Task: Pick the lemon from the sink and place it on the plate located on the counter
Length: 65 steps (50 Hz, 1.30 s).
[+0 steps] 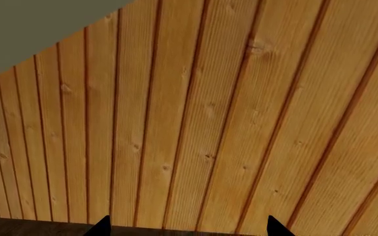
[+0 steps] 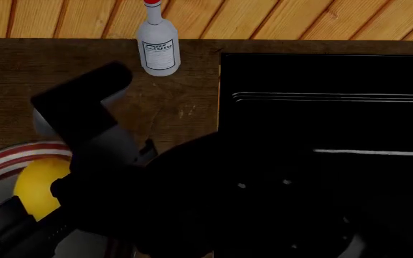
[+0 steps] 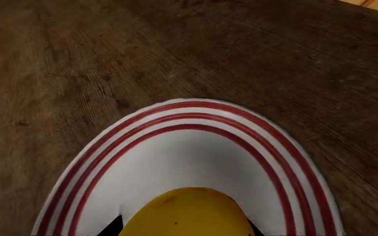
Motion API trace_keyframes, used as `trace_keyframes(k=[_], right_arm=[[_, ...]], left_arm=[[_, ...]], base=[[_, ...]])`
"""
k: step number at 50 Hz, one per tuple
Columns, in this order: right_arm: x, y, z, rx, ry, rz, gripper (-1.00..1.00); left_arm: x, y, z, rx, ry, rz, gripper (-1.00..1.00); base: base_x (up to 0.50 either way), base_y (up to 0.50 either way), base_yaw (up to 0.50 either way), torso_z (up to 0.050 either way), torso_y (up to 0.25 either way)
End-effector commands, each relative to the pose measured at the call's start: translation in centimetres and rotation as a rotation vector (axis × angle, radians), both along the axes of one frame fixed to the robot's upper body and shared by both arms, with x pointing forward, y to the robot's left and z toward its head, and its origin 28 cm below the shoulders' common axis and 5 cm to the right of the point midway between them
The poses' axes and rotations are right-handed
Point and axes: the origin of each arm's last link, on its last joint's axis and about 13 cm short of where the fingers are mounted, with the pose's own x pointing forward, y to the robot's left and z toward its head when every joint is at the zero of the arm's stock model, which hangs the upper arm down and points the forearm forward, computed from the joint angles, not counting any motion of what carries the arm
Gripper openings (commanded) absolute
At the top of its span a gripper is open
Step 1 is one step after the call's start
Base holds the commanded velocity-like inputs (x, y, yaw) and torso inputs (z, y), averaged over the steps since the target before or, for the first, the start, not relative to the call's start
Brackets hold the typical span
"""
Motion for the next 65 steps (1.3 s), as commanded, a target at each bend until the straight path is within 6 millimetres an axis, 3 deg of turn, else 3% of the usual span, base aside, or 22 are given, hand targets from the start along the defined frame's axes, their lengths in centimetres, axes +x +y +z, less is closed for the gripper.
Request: trace_keyframes(k=[1, 30, 31, 52, 65], right_arm=[[0.2, 0.2, -0.8, -0.017, 0.006, 0.019, -1.0], [0.5, 0.4, -1.6, -0.059, 0.013, 0.018, -1.0], [0.5, 0.4, -1.6, -0.06, 0.011, 0.019, 1.0], [0.2, 0.2, -1.0, -0.053, -0.006, 0.025, 1.0], [-0.6, -0.4, 1.5, -0.02, -0.067, 0.02, 1.0]], left_arm=[[0.3, 0.1, -0.3, 0.001, 0.005, -0.001, 1.0], [0.9, 0.4, -0.7, 0.001, 0.013, -0.003, 1.0], [0.9, 0.4, -0.7, 0.001, 0.014, -0.004, 1.0], [0.6, 0.2, -0.4, 0.003, 0.011, -0.004, 1.0], [0.6, 0.2, -0.2, 0.004, 0.007, -0.005, 1.0]], base=[[0.0, 0.0, 0.0, 0.0, 0.0], [0.0, 0.0, 0.0, 0.0, 0.0], [0.0, 0.0, 0.0, 0.0, 0.0], [0.0, 0.0, 0.0, 0.0, 0.0], [0.0, 0.0, 0.0, 0.0, 0.0]])
